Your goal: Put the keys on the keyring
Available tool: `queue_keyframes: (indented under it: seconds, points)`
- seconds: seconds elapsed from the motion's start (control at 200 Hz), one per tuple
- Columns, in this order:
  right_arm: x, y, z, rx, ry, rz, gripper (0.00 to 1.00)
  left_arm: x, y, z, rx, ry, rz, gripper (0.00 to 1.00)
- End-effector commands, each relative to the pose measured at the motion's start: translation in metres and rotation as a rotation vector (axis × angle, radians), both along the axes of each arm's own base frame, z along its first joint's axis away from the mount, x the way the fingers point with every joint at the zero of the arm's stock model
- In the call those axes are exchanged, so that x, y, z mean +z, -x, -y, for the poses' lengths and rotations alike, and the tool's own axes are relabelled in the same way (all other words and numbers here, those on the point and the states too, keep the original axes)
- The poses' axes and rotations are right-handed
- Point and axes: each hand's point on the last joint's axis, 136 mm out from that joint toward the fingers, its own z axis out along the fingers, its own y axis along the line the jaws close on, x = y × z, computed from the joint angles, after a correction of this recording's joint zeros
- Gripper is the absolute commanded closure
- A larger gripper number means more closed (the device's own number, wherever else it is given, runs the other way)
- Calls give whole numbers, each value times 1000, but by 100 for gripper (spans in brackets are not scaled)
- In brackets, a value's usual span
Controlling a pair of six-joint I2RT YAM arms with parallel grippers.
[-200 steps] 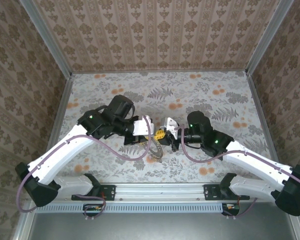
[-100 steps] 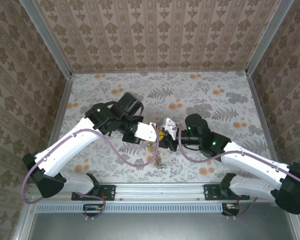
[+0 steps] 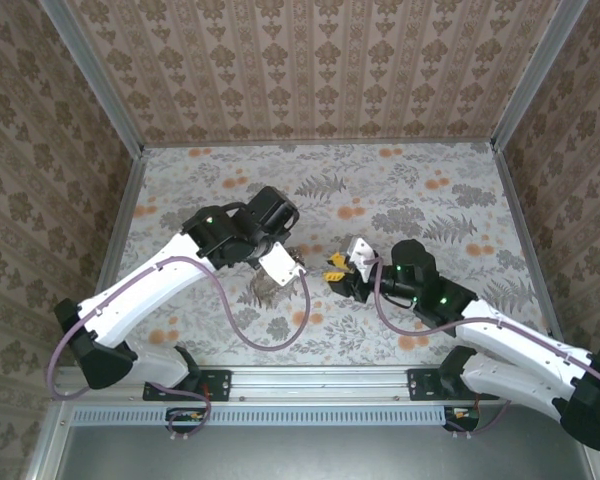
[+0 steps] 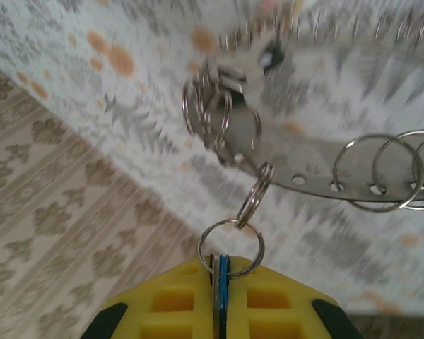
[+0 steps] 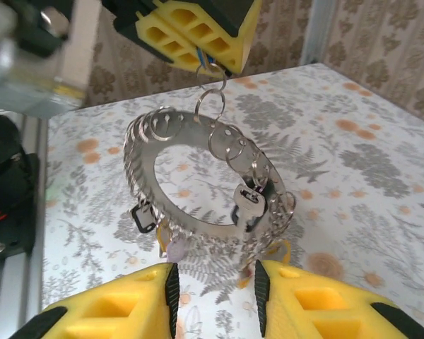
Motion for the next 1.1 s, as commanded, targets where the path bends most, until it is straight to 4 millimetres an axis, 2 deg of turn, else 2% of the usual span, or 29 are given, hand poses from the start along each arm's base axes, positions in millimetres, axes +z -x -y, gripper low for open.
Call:
queue_keyframes:
  seconds: [0.0,0.09,0.2,0.305,0.42,0.545,0.575,0.595,0.91,1.1]
  points:
    - [7,-14,18,-113,-11,50,63,34,-46,-11,-36,-174,292,100]
    - [7,-19,31,-178,-2,61,63,44,-63,-12,-38,-212,363,100]
    - [9,-27,52,-284,-10,93,63,56,-74,-6,-76,-222,412,100]
    - [13,-30,69,-360,-36,127,59,63,-82,-2,-89,-228,431,100]
    - [17,-26,76,-369,-58,148,51,69,-89,3,-93,-213,445,100]
    - [19,-23,78,-365,-66,163,27,72,-91,7,-95,-195,452,100]
    - [19,-23,79,-369,-67,165,6,72,-92,7,-95,-194,451,100]
    - [20,-23,79,-370,-68,168,1,72,-92,8,-94,-191,451,100]
    - [19,-26,87,-414,-72,183,0,72,-89,14,-88,-134,430,100]
    - [18,-31,95,-469,-77,187,0,60,-86,22,-105,-126,397,100]
